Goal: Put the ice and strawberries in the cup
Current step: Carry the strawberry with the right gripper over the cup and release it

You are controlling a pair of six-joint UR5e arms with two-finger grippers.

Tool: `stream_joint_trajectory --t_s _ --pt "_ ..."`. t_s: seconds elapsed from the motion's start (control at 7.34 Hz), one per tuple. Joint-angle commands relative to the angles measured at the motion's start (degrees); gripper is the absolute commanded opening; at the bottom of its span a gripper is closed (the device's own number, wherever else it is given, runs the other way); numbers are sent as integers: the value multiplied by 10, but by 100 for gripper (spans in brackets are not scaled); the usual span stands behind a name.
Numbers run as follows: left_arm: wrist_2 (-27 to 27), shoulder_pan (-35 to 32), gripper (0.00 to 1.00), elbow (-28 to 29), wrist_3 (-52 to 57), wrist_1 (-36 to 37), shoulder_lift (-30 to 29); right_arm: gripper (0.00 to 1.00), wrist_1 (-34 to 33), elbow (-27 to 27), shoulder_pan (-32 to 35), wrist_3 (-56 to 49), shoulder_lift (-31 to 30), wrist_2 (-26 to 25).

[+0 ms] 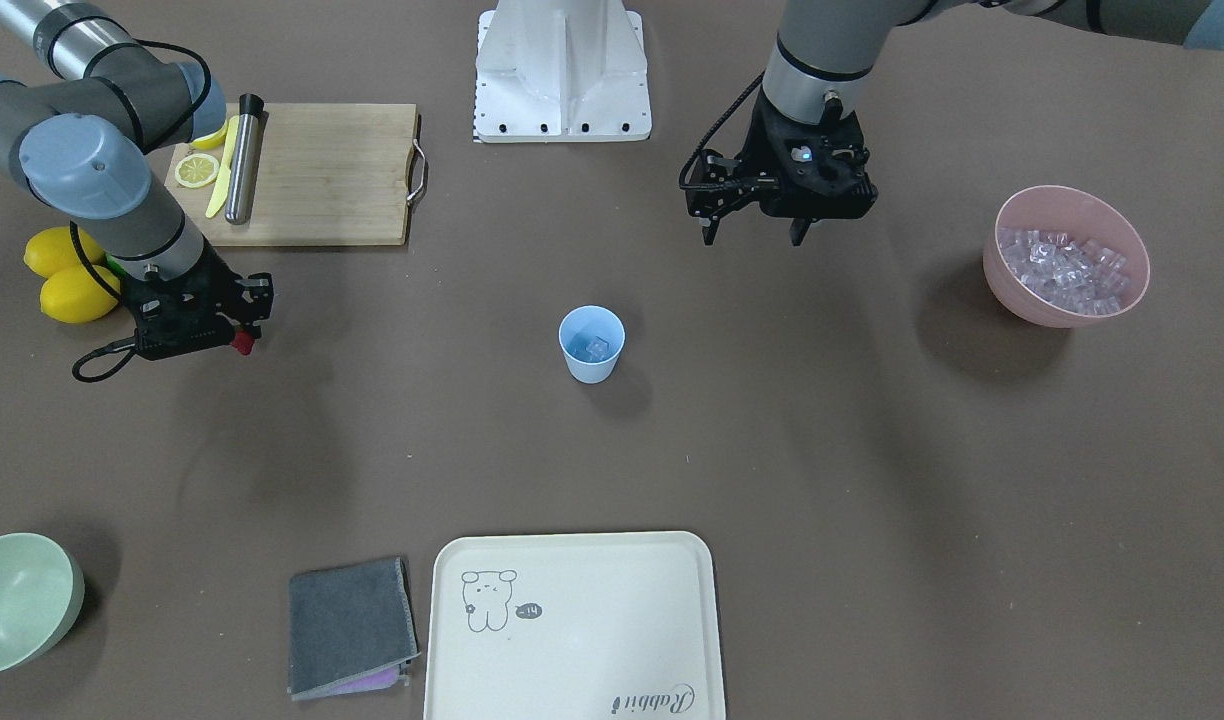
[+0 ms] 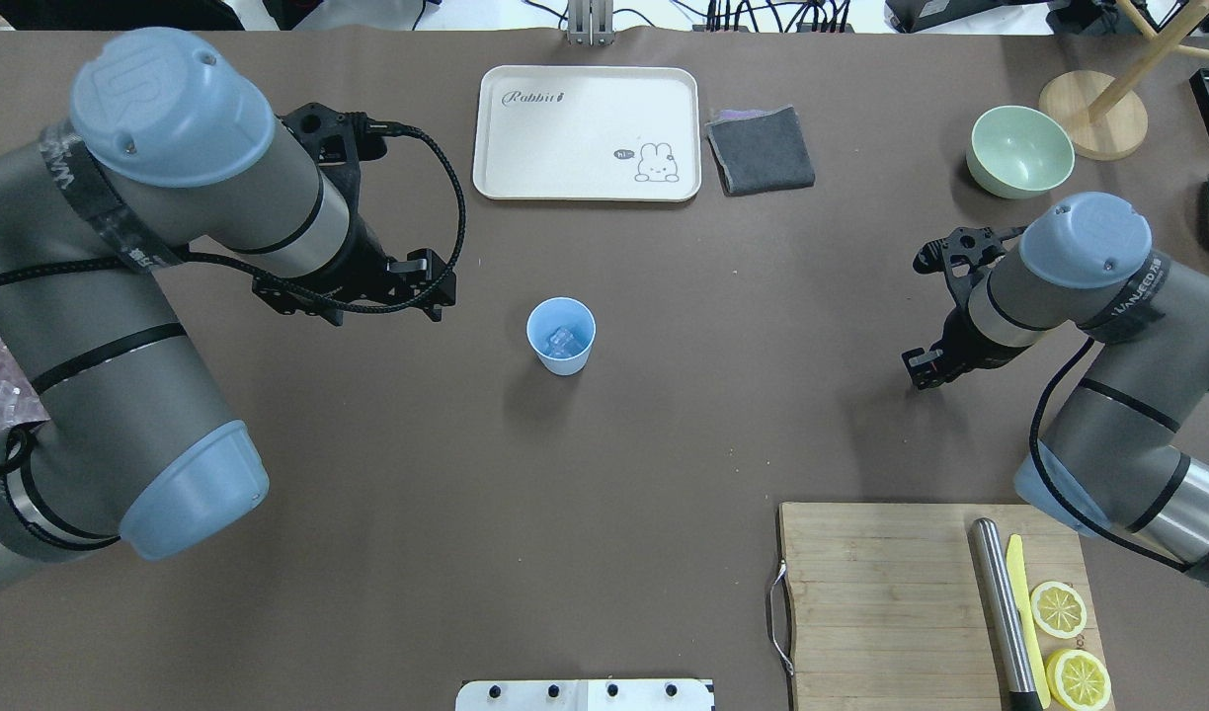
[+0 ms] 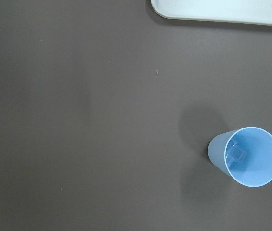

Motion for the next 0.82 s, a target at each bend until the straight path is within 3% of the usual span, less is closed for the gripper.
stream_joint_trajectory --t_s 0.0,0.14,0.41,0.68 --pt "-3 -60 96 0 148 5 54 0 -80 41 -38 130 109 1" --pt "-6 -86 96 -1 194 0 90 0 -81 30 -84 192 166 -15" --pt "-8 -117 97 5 219 4 123 0 -79 -56 -132 253 291 -55" --pt "-39 -159 97 -3 246 -1 169 0 -75 -115 -134 242 344 -57"
